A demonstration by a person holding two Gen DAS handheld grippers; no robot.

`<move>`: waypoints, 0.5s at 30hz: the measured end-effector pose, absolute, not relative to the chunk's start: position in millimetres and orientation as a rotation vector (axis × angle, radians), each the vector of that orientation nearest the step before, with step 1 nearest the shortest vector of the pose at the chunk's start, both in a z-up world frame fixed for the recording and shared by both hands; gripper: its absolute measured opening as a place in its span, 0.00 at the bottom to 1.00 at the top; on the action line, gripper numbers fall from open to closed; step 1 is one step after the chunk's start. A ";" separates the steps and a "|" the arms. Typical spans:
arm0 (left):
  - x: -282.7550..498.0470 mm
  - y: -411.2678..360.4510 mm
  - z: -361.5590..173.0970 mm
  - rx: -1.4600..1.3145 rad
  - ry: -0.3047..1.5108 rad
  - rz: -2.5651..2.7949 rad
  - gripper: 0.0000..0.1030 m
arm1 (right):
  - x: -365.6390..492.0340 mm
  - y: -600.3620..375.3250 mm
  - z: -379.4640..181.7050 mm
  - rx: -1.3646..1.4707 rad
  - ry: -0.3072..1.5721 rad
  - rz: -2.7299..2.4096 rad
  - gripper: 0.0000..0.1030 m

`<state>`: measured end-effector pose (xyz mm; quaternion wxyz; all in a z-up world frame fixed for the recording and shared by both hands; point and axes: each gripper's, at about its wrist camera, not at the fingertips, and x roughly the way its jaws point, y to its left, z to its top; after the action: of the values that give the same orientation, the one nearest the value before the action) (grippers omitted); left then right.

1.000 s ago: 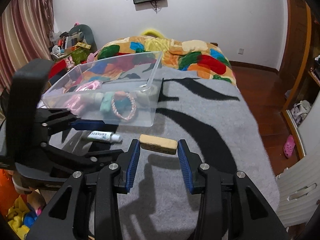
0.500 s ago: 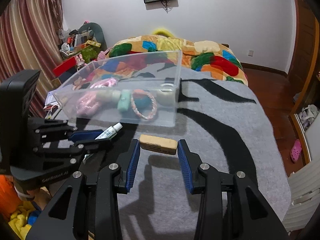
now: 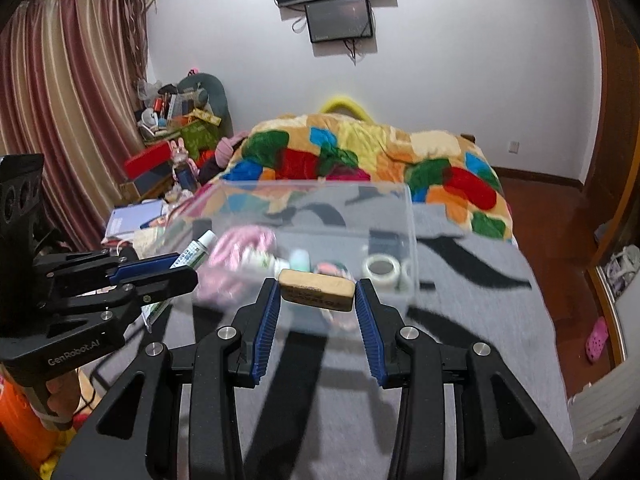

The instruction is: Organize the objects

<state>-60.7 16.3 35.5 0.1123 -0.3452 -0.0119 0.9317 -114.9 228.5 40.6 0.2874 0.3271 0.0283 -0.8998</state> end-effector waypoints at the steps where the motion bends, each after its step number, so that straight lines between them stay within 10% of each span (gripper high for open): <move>1: -64.4 13.6 37.0 -1.009 -0.039 2.746 0.15 | -118.3 224.3 43.2 0.865 0.071 -2.404 0.34; 15: -123.1 -6.7 11.4 -1.165 -0.103 2.763 0.15 | -142.0 214.1 29.6 0.918 0.120 -2.408 0.34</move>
<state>-123.1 -6.7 11.4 0.0705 -0.3873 -0.0341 0.9186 -142.0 214.1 29.6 0.2773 0.3418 0.0447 -0.8968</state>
